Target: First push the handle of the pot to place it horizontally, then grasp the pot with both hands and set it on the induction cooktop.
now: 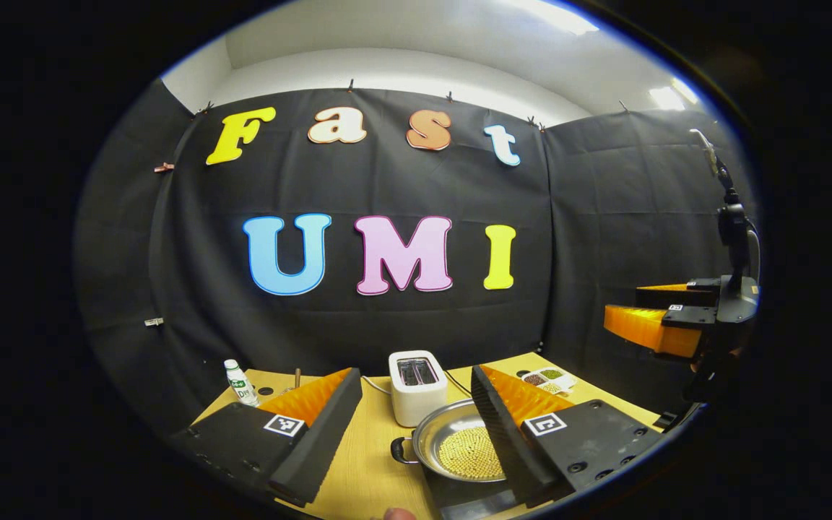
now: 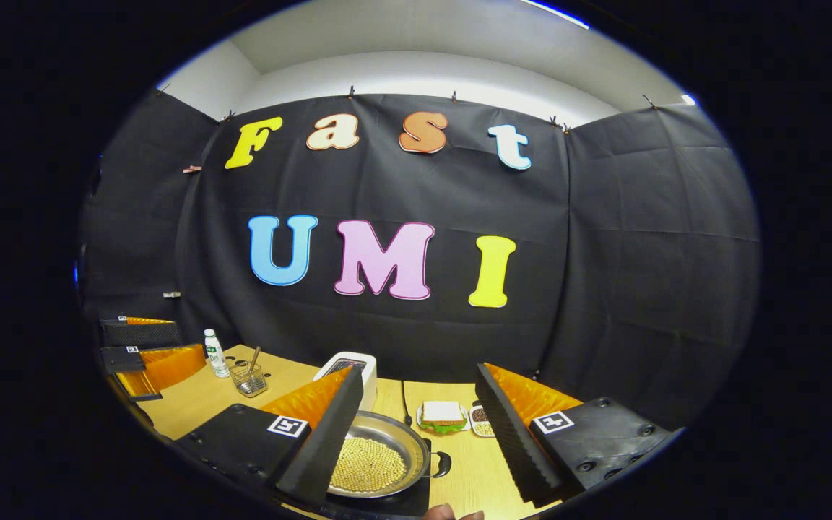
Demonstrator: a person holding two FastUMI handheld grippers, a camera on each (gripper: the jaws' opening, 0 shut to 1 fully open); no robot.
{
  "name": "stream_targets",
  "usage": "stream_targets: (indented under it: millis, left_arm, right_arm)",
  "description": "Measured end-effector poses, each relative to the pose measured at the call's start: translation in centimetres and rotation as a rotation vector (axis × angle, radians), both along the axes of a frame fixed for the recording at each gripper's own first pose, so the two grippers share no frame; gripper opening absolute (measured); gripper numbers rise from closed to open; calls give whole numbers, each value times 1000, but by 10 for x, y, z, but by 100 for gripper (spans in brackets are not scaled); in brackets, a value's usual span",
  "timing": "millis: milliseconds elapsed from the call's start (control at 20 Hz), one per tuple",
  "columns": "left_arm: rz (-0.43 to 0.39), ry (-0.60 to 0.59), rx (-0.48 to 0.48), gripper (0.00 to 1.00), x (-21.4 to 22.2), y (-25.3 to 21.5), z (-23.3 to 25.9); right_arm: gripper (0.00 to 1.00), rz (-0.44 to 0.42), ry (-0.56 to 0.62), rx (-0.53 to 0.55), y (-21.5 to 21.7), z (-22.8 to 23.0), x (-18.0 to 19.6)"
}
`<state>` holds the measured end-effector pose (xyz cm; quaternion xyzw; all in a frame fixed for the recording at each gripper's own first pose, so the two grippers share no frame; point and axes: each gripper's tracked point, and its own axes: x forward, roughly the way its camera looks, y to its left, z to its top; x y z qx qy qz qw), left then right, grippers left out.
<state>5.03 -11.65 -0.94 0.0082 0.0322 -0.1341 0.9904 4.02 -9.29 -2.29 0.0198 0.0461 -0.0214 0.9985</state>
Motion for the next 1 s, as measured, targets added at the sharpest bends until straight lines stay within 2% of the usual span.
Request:
stream_targets:
  millis: [50, 100, 500, 600, 1000]
  left_arm:
    - [0, 0, 1, 97, 0, 0, 0]
    - [1, 1, 3, 95, 1, 0, -1]
    - [5, -2, -1, 95, 5, 5, 0]
    - [5, -1, -2, 97, 6, 6, 0]
    - [7, 0, 9, 95, 7, 10, 0]
  right_arm:
    - [97, -1, -4, -3, 0, 1, 1]
    - [97, 2, -5, -5, -1, 2, 1]
    - [98, -13, -5, -8, -10, -1, 2]
    - [98, -18, -2, -9, -12, -2, 2]
    - [98, -22, 8, -14, -12, -3, 3]
